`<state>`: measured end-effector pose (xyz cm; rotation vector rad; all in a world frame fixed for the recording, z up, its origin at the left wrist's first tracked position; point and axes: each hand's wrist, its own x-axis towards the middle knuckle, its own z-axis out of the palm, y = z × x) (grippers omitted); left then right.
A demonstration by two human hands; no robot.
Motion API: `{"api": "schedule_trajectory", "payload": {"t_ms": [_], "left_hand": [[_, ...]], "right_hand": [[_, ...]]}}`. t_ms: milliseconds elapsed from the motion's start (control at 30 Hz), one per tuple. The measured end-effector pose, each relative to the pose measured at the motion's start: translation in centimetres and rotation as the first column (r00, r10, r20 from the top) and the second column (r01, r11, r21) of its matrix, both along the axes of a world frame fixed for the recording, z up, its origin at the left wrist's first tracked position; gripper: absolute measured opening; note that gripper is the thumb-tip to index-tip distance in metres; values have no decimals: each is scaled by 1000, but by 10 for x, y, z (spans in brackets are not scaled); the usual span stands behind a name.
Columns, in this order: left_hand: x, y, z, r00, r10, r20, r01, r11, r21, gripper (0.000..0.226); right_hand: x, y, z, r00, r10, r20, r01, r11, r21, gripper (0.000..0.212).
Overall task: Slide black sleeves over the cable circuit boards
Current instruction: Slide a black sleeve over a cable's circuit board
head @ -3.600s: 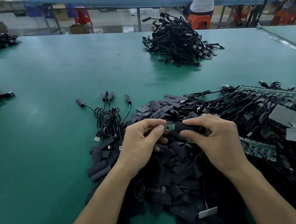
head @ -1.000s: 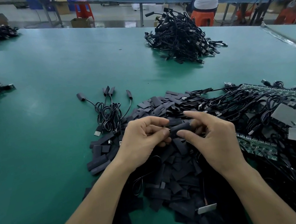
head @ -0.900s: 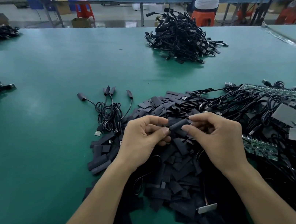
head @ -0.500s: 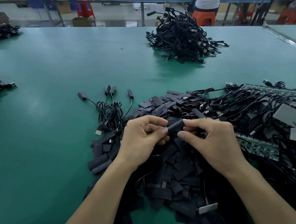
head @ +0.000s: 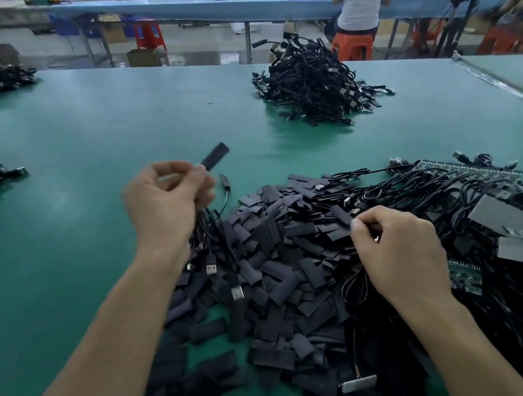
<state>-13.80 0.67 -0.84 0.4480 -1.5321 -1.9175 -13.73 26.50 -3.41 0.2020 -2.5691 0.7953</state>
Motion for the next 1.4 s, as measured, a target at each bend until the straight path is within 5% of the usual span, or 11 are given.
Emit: {"api": "schedule_trajectory", "payload": {"t_ms": [167,267,367,533,633,767,900,1100,1233,1400], "left_hand": [[-41,-41,5,976,161,146,-148,984,-97,14],[-53,-49,-16,921,133,366,-34,964,-265,23],[-53,-43,-30,861,165,481,143,829,-540,32],[-39,-24,-27,881,266,390,156,615,-773,29],[-21,4,-17,935,265,237,57,544,-837,16],[7,56,-6,972,-65,225,211,659,-722,13],[26,104,-11,874,-422,241,486,740,-465,14],[23,141,-34,749,-589,303,663,679,-316,12],[20,137,-40,727,-623,290,687,668,-286,4],[17,130,-44,705,-632,322,706,669,-232,5]], "right_hand": [[-2,23,19,932,-245,269,156,937,312,24],[-2,27,28,879,-219,423,101,953,284,28],[0,28,33,854,-182,487,2,938,347,25],[-3,36,37,836,-93,541,-10,983,185,27],[-6,42,37,829,-129,544,-55,950,309,28],[-5,40,39,810,-152,566,-87,924,372,9],[-3,47,44,868,-57,493,-85,962,261,23],[-4,45,42,875,382,296,-294,907,-301,22],[-10,47,32,883,380,275,-259,884,-390,28],[-15,53,23,816,427,389,-322,895,-309,15]]}}
